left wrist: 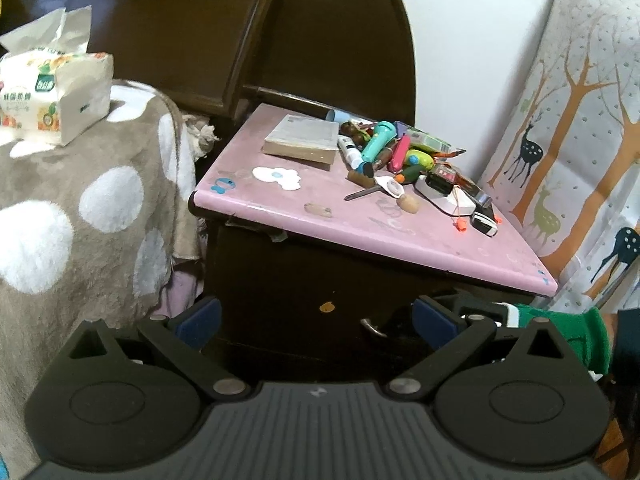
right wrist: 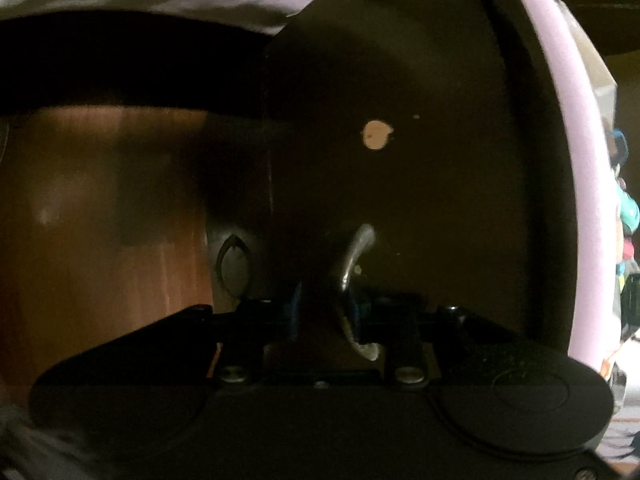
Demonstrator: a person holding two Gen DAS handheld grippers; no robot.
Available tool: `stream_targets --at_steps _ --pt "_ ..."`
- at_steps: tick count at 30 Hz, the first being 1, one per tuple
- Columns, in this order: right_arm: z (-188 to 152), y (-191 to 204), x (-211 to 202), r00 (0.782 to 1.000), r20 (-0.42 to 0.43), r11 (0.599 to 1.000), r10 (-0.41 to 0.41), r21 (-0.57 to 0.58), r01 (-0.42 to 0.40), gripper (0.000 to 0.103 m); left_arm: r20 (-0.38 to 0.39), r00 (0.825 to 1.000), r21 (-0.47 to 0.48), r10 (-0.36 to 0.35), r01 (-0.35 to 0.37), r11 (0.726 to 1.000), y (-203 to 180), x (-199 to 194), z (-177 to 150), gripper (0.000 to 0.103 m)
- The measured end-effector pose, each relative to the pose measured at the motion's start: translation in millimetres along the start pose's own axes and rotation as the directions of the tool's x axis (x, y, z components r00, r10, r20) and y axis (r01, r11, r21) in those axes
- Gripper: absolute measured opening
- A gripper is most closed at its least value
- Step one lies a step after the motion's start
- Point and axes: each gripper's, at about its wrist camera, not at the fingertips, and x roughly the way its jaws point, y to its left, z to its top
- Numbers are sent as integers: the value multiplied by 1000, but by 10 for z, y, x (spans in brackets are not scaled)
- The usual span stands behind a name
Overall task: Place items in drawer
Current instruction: 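Pull the upper drawer open with the right gripper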
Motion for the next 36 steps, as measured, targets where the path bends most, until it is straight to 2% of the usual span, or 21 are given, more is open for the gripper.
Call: stream_targets --at_steps 11,14,16,18,22,32,36 --pt "-8 355 -261 999 22 999 37 -18 -37 26 51 999 -16 -13 14 1000 20 -184 90 103" --pt "-9 483 -279 1000 23 1000 -2 -29 3 26 62 998 -6 -16 17 1000 -9 -229 99 103" --pt "14 471 -323 1000 16 1000 16 6 -16 26 60 998 -4 -19 19 1000 -21 -238 96 103" --pt "12 534 -344 1000 11 1000 7 -14 -7 27 59 998 3 -20 20 1000 -35 -242 95 103" --pt "-11 603 -447 999 22 999 39 -24 -38 27 65 998 11 -22 21 1000 -50 -252 114 103" --pt "-94 1007 -879 997 45 998 56 -7 -55 26 56 998 32 -18 16 999 -108 -243 110 103" --pt "-121 1176 -1057 996 62 997 68 42 -71 26 49 999 42 -19 17 999 -144 -236 106 103"
